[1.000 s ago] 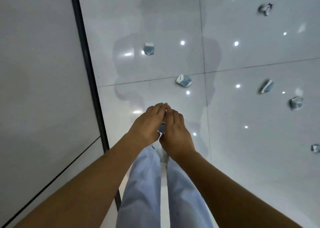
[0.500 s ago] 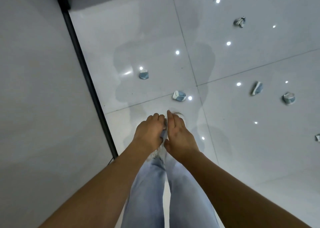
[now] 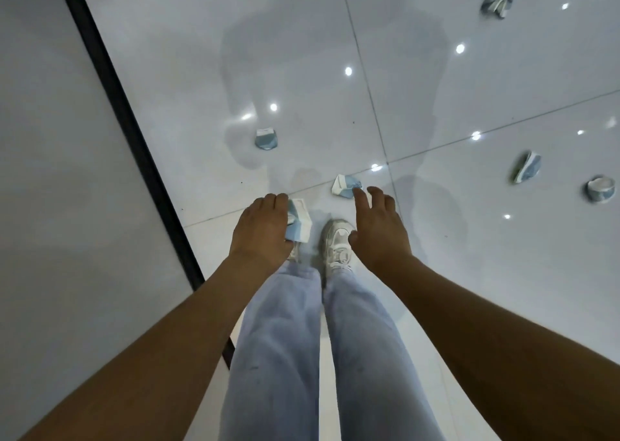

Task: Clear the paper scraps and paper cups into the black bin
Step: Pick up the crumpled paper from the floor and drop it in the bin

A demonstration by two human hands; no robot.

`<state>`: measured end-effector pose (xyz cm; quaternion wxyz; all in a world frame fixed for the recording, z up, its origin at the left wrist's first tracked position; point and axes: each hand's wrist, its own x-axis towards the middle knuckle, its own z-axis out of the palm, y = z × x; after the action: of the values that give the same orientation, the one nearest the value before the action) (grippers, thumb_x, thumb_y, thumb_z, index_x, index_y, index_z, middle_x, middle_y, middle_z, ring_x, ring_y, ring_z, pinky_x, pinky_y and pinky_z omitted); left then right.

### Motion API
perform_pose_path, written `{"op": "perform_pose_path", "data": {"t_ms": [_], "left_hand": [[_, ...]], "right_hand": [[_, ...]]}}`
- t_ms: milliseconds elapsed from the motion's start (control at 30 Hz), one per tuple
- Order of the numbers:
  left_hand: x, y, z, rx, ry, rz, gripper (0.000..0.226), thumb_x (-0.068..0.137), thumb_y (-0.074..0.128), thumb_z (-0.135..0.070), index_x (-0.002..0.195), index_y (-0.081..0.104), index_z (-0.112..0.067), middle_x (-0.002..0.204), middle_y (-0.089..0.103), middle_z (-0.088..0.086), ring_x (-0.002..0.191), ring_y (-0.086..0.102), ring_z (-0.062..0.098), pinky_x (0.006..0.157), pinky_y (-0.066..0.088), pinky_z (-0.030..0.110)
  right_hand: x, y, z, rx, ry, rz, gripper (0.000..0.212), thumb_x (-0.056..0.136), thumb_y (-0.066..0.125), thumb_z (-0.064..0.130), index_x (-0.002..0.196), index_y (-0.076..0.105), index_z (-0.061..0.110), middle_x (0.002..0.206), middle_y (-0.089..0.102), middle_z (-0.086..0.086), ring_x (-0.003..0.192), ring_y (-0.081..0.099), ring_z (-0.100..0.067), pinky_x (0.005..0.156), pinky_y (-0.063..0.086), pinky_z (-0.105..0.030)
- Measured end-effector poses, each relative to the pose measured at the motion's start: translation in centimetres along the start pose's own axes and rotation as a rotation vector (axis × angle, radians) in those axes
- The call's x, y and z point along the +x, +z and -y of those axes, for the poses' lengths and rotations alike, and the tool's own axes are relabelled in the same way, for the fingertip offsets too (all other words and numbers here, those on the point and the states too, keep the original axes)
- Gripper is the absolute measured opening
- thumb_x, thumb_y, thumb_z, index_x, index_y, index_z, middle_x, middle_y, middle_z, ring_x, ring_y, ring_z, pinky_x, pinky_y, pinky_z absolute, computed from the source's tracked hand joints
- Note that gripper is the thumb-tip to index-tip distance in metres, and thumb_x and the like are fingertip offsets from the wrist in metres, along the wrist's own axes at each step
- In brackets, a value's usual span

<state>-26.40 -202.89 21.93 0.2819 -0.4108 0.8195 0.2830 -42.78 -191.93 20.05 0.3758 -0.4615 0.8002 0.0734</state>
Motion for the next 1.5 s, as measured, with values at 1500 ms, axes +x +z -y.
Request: {"op": "perform_pose_path", "data": {"t_ms": [1500], "left_hand": [[-5.3,-19.7,-14.6,0.364,0.484,0.030,0.055,0.081,0.063,-0.014,0.130,0.040,-0.010,0.118,0.052,0.010,0.106,0.049,0.027,0.082,0.040,0.033]], "right_hand": [[-15.4,-15.8,1.3,0.376,0.433,-0.277,0.067,0.087,0.058,0.007,0.144,0.032,0.030,0.140,0.037,-0.004,0.120,0.039,-0.027,0.088,0.045,-0.035]]}}
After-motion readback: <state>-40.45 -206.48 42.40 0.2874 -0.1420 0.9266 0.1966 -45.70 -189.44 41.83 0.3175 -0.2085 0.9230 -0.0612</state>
